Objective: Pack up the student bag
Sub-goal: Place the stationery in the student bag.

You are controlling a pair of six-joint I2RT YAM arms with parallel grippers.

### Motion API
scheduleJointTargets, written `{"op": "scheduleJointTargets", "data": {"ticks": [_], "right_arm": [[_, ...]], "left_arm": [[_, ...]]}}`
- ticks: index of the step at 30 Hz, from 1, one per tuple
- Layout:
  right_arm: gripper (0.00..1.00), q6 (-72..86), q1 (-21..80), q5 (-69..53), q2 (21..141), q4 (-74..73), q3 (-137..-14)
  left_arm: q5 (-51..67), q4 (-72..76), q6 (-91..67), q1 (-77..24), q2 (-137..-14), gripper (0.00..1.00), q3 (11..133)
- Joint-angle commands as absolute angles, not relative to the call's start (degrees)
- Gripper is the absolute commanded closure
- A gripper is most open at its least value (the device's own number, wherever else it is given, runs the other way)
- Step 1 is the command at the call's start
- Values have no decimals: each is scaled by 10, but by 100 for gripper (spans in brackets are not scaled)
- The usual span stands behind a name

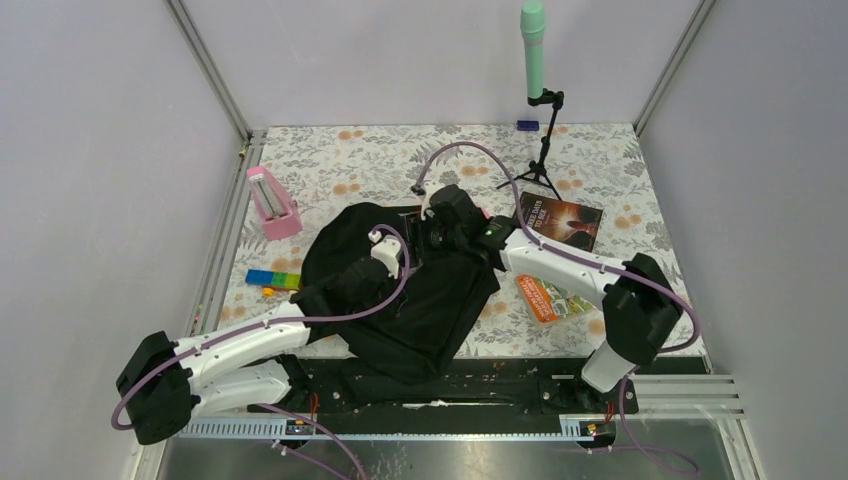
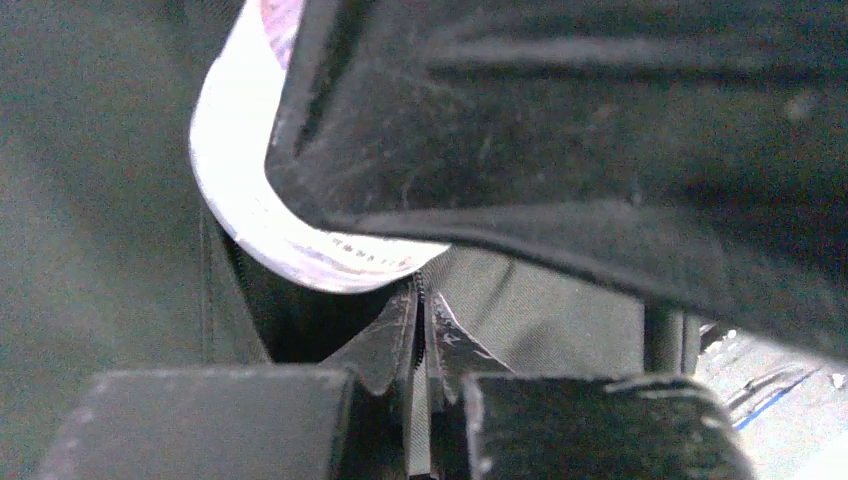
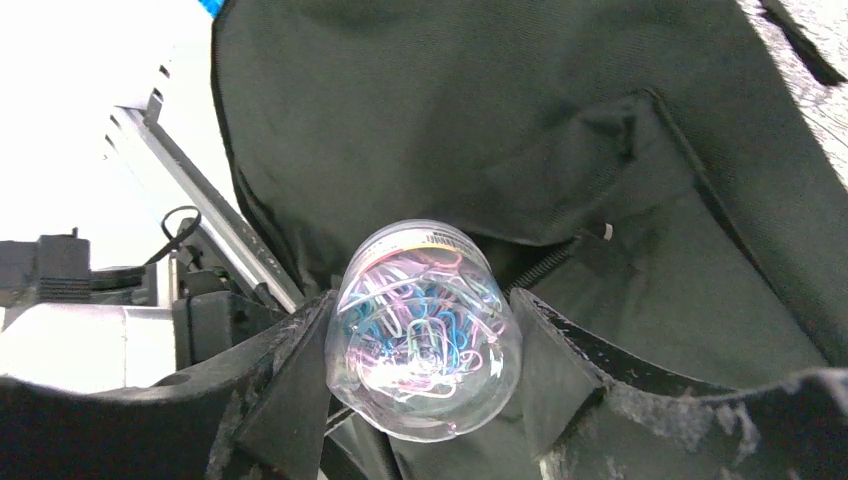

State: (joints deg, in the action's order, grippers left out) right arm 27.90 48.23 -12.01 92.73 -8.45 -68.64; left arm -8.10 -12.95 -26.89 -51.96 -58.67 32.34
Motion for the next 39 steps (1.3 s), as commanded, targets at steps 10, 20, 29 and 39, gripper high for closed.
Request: {"op": "scheduleJointTargets", "data": {"ticks": [10,20,29,39], "right_arm": [[83,252,510,-138,1054,-100,-784],[84,235,510,-121,1056,-148,-799],[82,144,510,-127,1085,-298,-887],[80,108,510,-127,1124,-382,-909]], "left_arm": [[-81,-116,-260,-526,-579,99,333],[-111,-106,-271,-526,-539,100,316],[-112,-108,-247,-526,-549,100,334],[-124,-92,-245,-526,-539,100,332]]}}
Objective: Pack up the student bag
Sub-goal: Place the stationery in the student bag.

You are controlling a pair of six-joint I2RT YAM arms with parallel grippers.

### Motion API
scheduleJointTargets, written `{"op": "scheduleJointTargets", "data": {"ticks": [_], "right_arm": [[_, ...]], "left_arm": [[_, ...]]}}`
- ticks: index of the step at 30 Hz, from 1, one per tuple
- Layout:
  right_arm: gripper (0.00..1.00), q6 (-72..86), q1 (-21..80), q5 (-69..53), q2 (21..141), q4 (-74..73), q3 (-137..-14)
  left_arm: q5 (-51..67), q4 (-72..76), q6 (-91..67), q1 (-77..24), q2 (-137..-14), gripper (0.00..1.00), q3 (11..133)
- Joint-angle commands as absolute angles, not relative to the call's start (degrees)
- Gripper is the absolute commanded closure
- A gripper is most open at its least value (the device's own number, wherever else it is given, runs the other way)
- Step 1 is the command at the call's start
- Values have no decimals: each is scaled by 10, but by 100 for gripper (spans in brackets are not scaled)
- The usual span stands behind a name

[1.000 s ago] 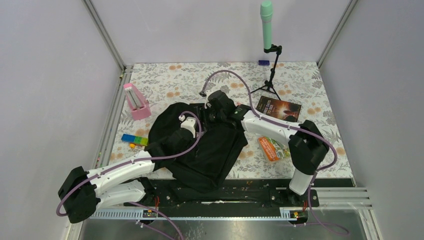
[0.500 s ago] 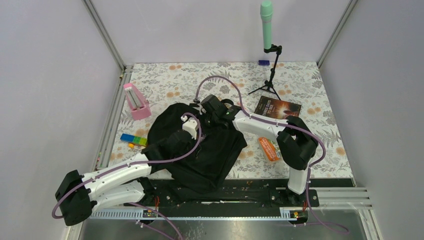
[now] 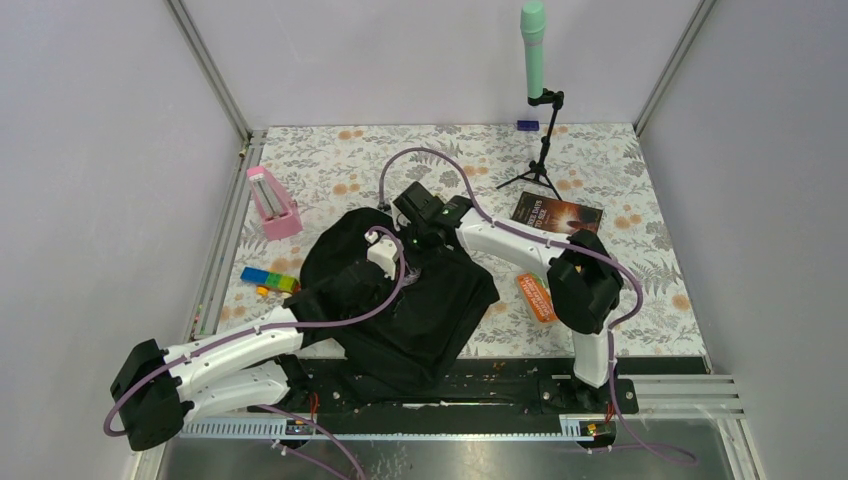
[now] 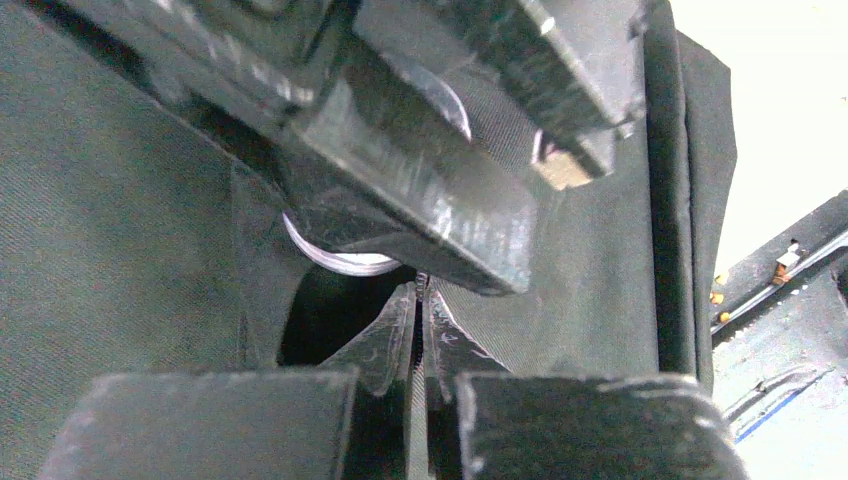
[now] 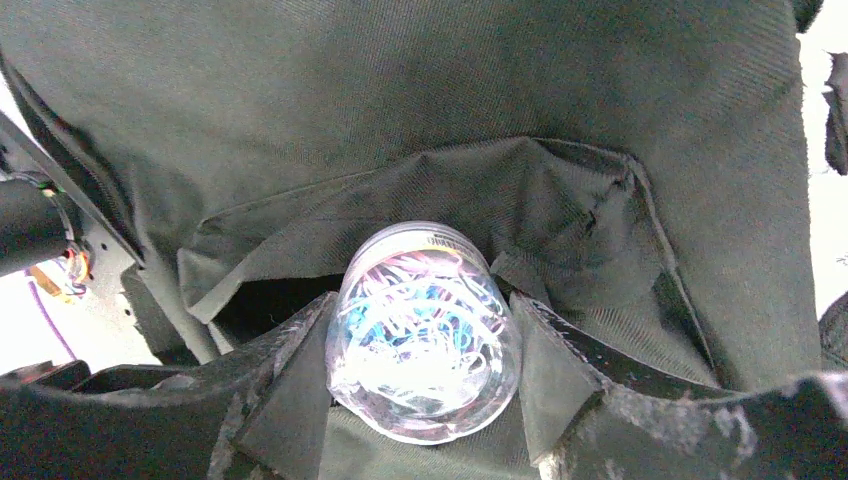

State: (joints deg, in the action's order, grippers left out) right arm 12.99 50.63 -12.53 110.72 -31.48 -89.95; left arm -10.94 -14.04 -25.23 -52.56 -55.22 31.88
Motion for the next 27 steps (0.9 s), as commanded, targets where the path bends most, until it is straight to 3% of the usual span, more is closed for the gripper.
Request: {"op": "scheduleJointTargets", "data": {"ticks": [1,16,24,27], "right_arm": [[80,111,510,-130,1125,-382,-909],[67,-22,511,-257,1212,-562,-1018],[65,-66,511,-329,1236,-585,-1031],[64,-86,511,-353,1244,-603,-1045]], "left_arm": [[-124,-91,-246,-526,-538,100,332],[-149,-126,-239,-526,-536,98,344],[-145,-175,-249,-526,-508,71,352],[-159,-202,-263,-526,-480,56,350]]}}
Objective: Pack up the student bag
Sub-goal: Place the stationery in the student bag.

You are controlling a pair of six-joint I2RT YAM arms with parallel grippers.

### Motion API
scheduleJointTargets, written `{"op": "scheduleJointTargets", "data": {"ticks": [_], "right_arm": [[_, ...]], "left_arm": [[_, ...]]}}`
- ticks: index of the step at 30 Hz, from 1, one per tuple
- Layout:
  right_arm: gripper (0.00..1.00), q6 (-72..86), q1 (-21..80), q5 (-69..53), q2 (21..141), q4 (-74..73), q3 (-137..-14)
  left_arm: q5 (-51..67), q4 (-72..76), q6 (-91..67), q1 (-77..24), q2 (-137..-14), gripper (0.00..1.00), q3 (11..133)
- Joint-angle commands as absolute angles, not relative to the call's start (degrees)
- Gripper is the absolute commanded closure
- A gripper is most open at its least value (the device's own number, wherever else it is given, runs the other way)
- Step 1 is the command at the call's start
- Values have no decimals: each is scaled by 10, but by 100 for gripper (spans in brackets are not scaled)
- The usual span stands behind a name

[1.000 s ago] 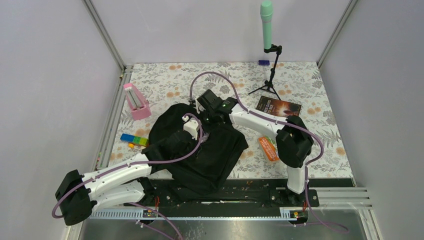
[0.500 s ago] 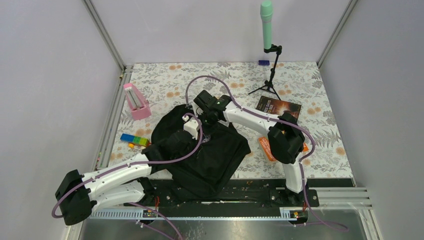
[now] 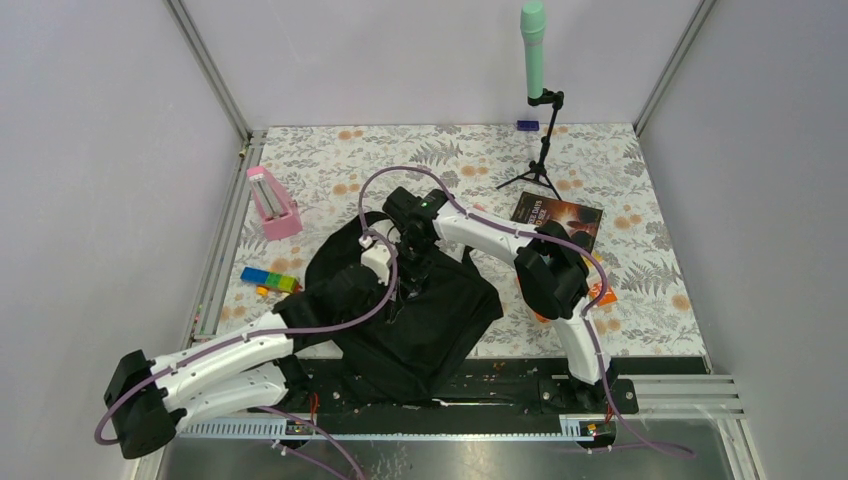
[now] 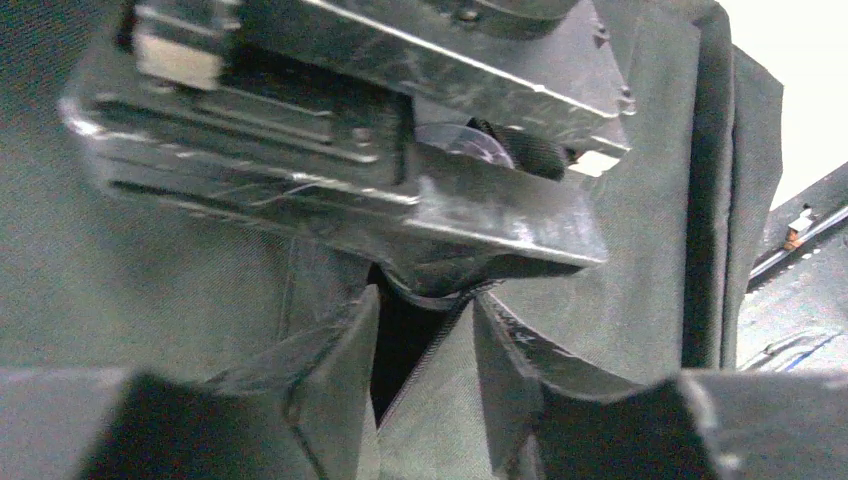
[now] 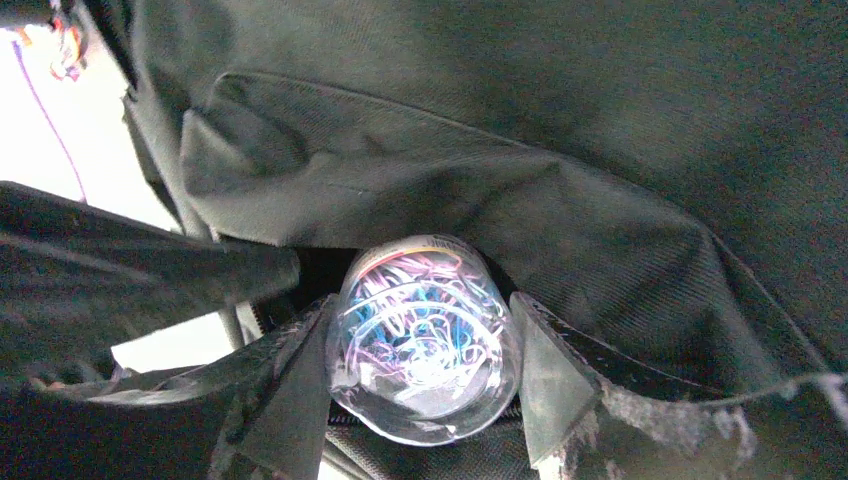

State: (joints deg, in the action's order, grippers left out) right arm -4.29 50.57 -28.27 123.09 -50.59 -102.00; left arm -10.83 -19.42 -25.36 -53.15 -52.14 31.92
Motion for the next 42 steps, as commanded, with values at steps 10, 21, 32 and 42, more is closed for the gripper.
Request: {"op": "scheduleJointTargets", "data": {"ticks": [10,21,32,42], "right_arm": [[51,-153,510,-393,1264,-659,-1071],[24,-81,510,-355,1193,-569,-1041],[18,-9,491,-281,1074,-469,-947],[22,174,479,-73,904,-369,-773]], "left_arm": [[-234,-271,-350,-526,-428,46,321],[-208,-251,-351,-526,-421,34,312],[-186,-221,-355,-526,-382,22,280],[-178,-200,-345,-526,-451,19,290]]}}
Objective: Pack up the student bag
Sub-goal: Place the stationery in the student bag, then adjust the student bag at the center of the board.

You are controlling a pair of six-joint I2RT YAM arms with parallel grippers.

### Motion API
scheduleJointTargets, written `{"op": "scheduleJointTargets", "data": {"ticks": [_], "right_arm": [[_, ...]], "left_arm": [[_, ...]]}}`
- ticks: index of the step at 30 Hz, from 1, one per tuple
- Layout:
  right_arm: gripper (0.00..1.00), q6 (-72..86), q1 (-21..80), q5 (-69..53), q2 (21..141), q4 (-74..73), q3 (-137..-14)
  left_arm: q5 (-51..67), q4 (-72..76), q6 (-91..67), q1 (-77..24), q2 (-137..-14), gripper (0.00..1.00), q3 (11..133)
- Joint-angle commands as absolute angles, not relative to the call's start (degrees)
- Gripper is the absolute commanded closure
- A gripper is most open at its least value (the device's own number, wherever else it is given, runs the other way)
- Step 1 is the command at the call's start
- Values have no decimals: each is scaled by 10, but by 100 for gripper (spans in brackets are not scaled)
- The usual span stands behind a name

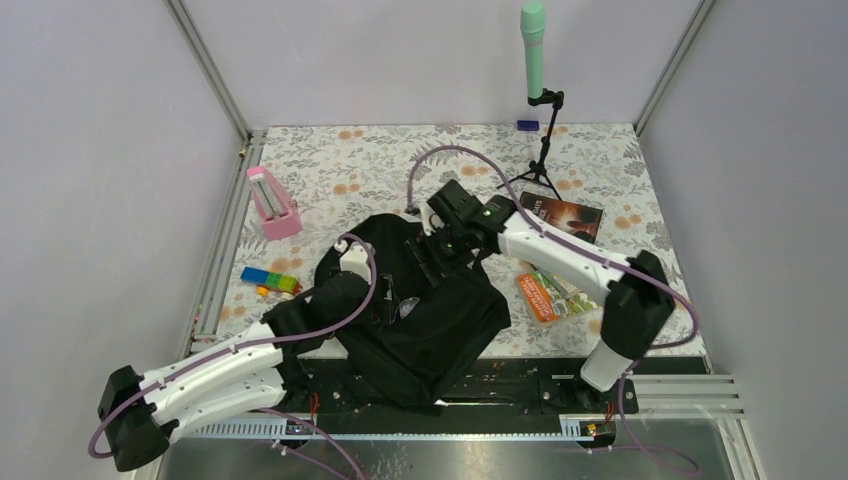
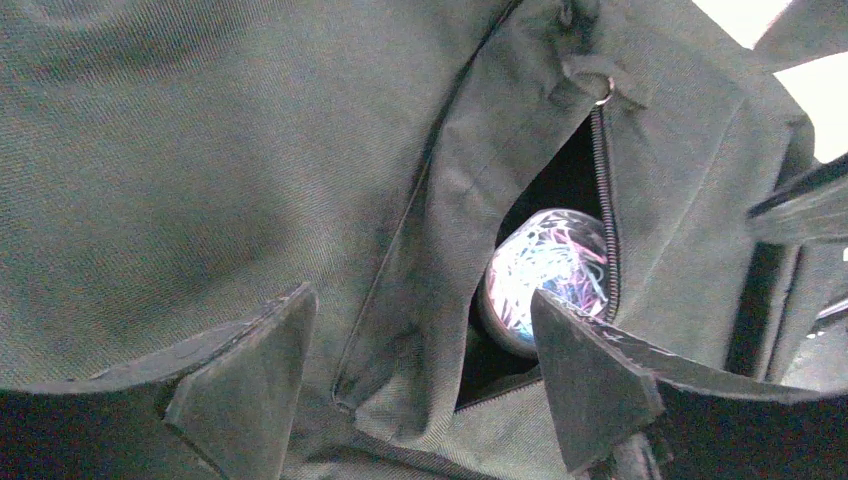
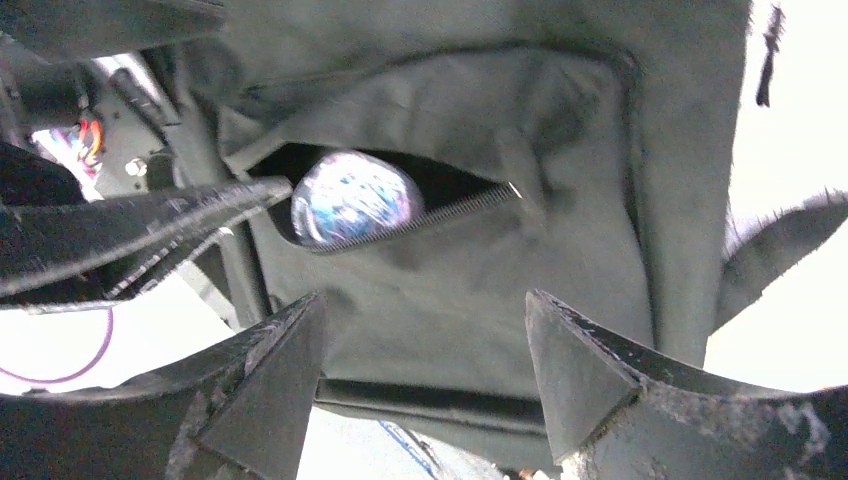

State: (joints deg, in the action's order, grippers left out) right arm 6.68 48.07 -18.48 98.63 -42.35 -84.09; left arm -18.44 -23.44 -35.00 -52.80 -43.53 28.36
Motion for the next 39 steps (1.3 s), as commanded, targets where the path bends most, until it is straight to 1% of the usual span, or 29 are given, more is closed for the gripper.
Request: {"op": "scheduleJointTargets", "data": {"ticks": [1,3,6,7,9,13,15,17,20,26,31,34,37,39], "right_arm": [[22,198,479,-68,881,-346,-743],[21,240,481,-71,843,-292,-684],[21,279,484,-66,808,-248,-630],[21,288,485,-63,802,-243,-618],[21,296,490,-53,793,-242,-611],[21,305,514,-9,779,-240,-610],[21,312,528,14,773,-229,-605],[21,320,541,34,770,-213,-599],[20,328,567,64,773,-193,-597],[20,343,622,120,796,-169,-611],[20,360,660,188,829,-160,-615],[20,372,671,209,852,-160,-618],[22,378,682,227,874,-168,-630],[26,379,685,230,892,-178,-643]], "left_arm": [[-177,-193,-343,-526,-455,19,287],[-175,-181,-344,-525,-469,19,284],[-160,-175,-342,-525,-505,25,294],[-156,-175,-342,-525,-515,28,298],[-156,-173,-341,-525,-535,36,301],[-163,-180,-342,-525,-549,41,307],[-164,-180,-343,-525,-550,45,306],[-163,-179,-345,-525,-551,52,304],[-163,-181,-347,-525,-553,57,302],[-160,-190,-354,-525,-542,58,299],[-159,-193,-363,-525,-522,51,292],[-166,-197,-370,-525,-512,49,285],[-169,-197,-373,-525,-505,50,278],[-170,-198,-373,-525,-504,51,275]]}}
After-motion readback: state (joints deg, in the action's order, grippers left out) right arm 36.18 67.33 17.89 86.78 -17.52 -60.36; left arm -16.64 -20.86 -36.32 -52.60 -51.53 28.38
